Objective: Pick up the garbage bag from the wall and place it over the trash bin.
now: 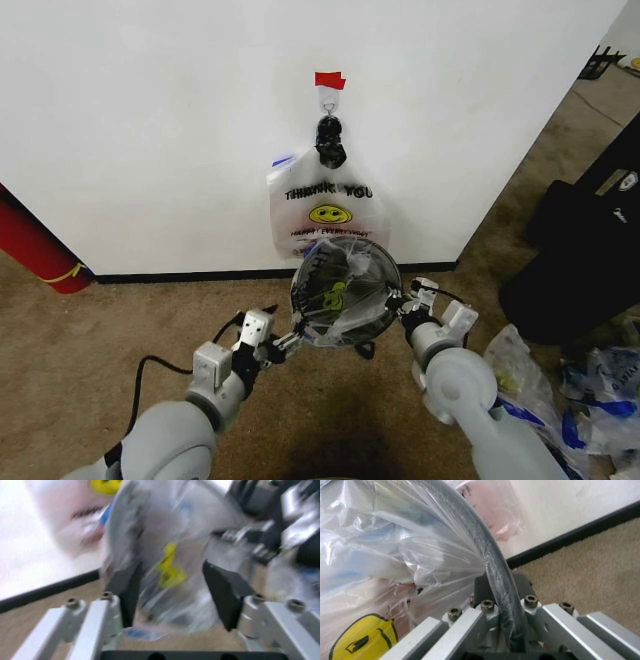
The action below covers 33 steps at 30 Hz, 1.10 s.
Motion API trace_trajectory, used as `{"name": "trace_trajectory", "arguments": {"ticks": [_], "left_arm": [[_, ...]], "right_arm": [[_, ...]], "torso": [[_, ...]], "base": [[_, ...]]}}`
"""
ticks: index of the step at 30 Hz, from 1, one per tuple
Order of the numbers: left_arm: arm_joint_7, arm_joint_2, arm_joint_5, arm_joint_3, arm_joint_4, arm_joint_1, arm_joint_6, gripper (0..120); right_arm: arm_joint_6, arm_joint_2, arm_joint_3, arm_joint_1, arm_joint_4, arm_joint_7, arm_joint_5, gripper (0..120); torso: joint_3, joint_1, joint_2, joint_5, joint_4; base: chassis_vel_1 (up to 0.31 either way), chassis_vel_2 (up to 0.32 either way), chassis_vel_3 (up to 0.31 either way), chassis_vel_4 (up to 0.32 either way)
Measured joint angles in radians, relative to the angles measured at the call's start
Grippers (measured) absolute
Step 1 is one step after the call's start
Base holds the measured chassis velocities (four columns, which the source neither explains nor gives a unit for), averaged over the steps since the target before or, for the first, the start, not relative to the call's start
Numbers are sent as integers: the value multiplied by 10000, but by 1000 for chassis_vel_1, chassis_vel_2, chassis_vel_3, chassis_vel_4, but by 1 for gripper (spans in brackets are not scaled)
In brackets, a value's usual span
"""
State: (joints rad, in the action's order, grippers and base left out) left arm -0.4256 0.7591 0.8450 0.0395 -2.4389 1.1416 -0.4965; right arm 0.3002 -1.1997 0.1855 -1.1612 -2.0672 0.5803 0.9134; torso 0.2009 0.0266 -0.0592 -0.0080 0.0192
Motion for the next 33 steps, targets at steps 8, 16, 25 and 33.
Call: {"name": "trace_trajectory", "arguments": {"ticks": [8, 16, 25, 33], "left_arm": [[-502, -27, 2079, -485, 4, -1536, -673, 19], [-985, 566, 3068, -1255, 950, -2763, -1091, 0], [-1616, 1580, 3626, -2804, 2781, -4627, -1312, 0], [-1820, 2808, 2910, -4331, 4350, -5665, -1326, 0]], "right_arm": [[-278, -191, -276, -32, 136, -114, -1026, 0], [-457, -297, -309, 53, 298, -216, -1624, 0], [-644, -233, -267, -51, 390, -442, -2248, 0], [-769, -149, -131, -194, 419, -542, -2608, 0]], "torso": [[0, 0, 0, 2, -5], [1, 1, 0, 0, 0], [1, 1, 1, 2, -1], [1, 1, 1, 2, 1]], "base": [[0, 0, 0, 0], [0, 0, 0, 0], [0, 0, 0, 0], [0, 0, 0, 0]]}}
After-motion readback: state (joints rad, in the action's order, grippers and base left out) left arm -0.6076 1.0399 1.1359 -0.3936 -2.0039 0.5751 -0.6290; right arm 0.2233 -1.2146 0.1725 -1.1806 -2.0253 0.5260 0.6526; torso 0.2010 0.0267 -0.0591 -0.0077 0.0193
